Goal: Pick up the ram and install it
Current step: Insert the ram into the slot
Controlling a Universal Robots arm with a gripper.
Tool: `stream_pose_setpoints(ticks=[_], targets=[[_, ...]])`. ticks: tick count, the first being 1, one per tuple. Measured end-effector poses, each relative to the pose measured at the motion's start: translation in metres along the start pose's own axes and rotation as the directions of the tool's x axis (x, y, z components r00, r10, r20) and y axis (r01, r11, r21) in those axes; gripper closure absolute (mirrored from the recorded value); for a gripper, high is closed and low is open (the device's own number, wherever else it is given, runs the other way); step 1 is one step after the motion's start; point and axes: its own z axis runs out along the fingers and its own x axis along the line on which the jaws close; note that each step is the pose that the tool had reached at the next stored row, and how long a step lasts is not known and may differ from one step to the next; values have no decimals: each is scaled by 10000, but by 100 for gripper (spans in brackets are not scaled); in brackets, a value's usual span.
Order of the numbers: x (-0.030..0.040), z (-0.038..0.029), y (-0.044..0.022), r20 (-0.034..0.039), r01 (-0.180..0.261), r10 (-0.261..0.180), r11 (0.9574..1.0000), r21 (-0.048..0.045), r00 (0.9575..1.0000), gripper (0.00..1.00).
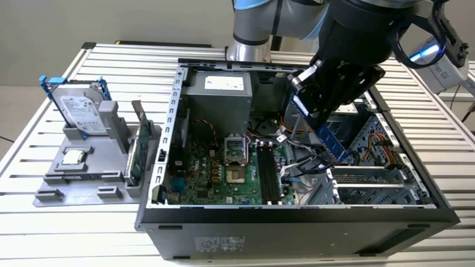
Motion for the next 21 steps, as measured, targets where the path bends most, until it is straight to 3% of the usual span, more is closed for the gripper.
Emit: stream_pose_setpoints(ticks=[10,15,21], targets=[[0,0,0,25,-956,956,9954,10,9954,100],[0,0,0,38,-1443,1443,9895,16,9895,100],[0,0,0,54,-2012,2011,9796,20,9795,100]])
